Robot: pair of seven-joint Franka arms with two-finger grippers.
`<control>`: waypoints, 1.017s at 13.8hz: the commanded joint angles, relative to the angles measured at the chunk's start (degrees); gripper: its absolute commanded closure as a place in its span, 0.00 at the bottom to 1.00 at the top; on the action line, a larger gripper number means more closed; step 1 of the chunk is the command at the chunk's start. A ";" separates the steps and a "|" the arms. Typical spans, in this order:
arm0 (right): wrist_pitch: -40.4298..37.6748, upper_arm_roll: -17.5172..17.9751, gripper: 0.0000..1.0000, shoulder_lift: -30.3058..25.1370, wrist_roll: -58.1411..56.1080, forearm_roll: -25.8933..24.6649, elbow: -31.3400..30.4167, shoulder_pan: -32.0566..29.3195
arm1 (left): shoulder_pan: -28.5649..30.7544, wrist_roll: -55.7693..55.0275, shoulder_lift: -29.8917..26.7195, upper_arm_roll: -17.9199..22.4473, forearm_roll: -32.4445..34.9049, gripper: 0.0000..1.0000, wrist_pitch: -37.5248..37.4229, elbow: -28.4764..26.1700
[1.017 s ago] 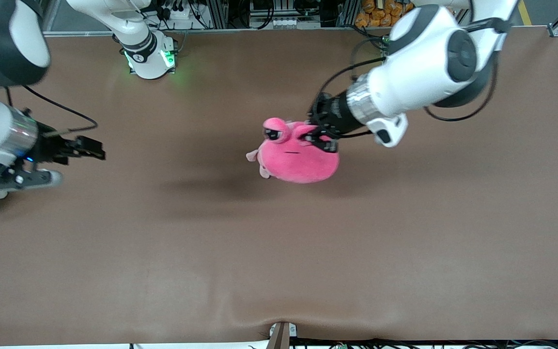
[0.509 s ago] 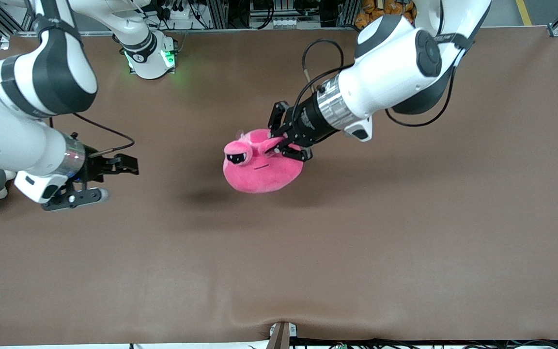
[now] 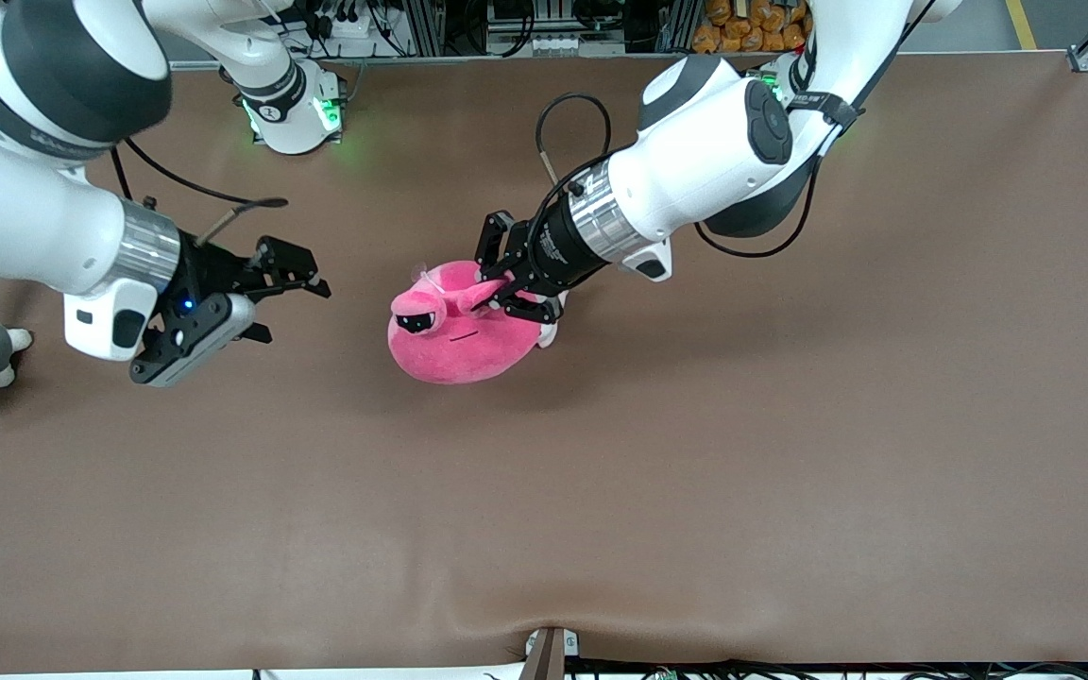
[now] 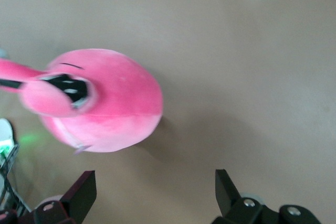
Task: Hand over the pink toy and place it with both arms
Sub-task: 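Carry the plush toward the right gripper while the right gripper approaches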
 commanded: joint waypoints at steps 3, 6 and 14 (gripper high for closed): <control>1.46 -0.11 0.00 -0.86 -13.12 5.61 0.23 -0.65 | -1.97 -0.91 1.85 0.52 -0.40 1.00 1.30 2.09; 6.19 -0.20 0.00 -0.69 -14.01 5.62 0.06 2.94 | -2.67 -0.56 1.94 0.61 -0.22 1.00 2.53 2.09; 7.36 -0.29 0.00 -0.60 -13.39 4.65 -5.38 8.49 | -3.81 -0.47 1.94 0.70 1.10 1.00 3.68 1.92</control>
